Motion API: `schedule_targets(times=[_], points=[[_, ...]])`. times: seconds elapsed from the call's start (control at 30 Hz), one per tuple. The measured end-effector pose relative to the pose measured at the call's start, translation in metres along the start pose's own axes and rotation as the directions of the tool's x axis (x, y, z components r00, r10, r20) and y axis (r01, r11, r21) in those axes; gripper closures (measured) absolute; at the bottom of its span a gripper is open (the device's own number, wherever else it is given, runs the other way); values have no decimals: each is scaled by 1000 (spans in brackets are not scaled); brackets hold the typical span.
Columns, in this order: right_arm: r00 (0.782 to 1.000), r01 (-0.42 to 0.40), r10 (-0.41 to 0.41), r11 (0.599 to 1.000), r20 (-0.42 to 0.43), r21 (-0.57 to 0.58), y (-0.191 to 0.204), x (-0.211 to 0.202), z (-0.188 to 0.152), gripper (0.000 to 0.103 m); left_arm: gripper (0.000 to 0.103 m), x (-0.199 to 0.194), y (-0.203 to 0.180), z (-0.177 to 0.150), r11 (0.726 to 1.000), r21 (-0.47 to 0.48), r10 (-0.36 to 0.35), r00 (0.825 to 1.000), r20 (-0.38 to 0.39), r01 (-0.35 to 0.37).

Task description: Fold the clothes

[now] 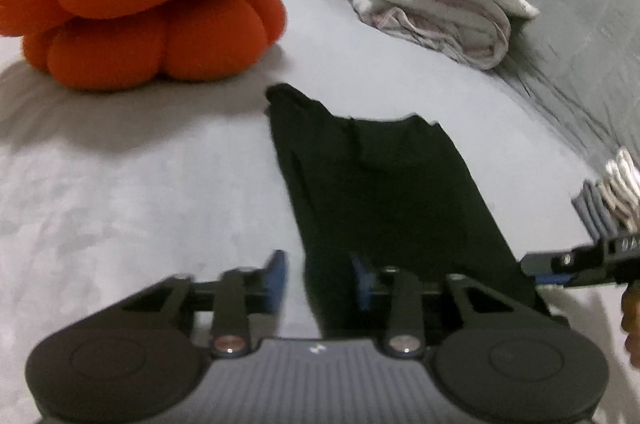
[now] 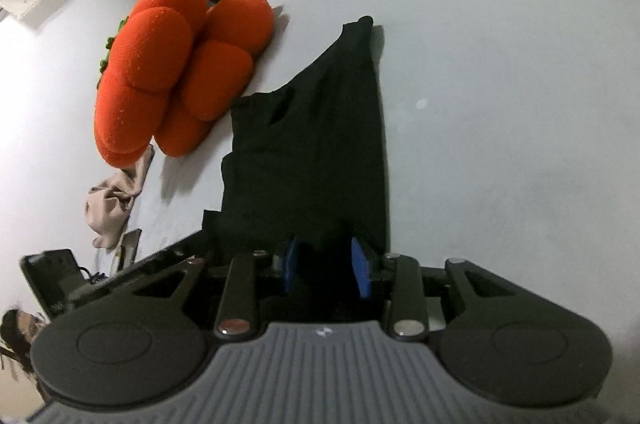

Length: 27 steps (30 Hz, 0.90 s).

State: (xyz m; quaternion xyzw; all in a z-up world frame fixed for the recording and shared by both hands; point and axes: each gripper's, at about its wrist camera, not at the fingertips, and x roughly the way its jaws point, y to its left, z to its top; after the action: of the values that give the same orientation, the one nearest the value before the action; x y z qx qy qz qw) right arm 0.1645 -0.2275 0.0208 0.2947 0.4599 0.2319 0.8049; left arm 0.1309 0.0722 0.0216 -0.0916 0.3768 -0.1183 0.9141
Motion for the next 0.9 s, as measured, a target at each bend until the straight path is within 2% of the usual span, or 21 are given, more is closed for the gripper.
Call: schedule_targets(times=[0.03, 0.1, 0.13, 0.2, 0.23, 0.3, 0.4, 0.47, 0.53, 0.63, 0.73, 0.8, 0.9], points=[[1000, -2, 2, 1000, -5, 6, -1, 0, 1, 68, 79, 1, -1, 0, 1000, 7, 5, 1000, 3, -5], [1000, 5, -5, 1000, -15, 7, -1, 4, 2, 69, 87, 3, -3, 0, 1000, 12, 16, 1000, 13, -16], [1000, 11, -11, 1000, -20, 5, -1, 6, 2, 76, 93, 1, -4, 0, 1000, 15, 21, 1000, 19, -21], [999, 29, -29, 999, -21, -20, 2, 13, 2, 90, 97, -2, -5, 1, 999, 24, 29, 999, 30, -30], [999, 37, -38, 999, -15, -40, 4, 15, 2, 92, 97, -4, -6, 2, 999, 29, 34, 999, 36, -35], [999, 30, -27, 995, 34, -96, 11, 9, 0, 94, 98, -8, -7, 3, 998, 39, 42, 998, 48, -44], [993, 17, 5, 983, 117, -181, 21, -5, -1, 95, 98, -18, -5, 8, 1000, 28, 10, 997, 77, -13], [987, 13, 24, 973, 159, -231, 27, -12, 0, 94, 98, -25, -3, 11, 999, 10, -50, 994, 99, 50], [979, -1, 58, 961, 195, -277, 32, -19, 1, 94, 98, -33, 2, 16, 987, -45, -149, 980, 133, 156], [964, -19, 106, 942, 243, -336, 36, -28, 4, 94, 98, -44, 10, 24, 938, -126, -294, 935, 196, 322], [950, -16, 129, 929, 284, -370, 37, -30, 12, 94, 98, -40, 19, 38, 884, -210, -357, 892, 278, 419], [946, 1, 121, 927, 301, -376, 38, -27, 24, 94, 98, -24, 23, 46, 869, -240, -356, 885, 300, 432], [946, 30, 98, 923, 309, -384, 36, -15, 43, 94, 98, 9, 35, 46, 875, -298, -301, 910, 284, 382]])
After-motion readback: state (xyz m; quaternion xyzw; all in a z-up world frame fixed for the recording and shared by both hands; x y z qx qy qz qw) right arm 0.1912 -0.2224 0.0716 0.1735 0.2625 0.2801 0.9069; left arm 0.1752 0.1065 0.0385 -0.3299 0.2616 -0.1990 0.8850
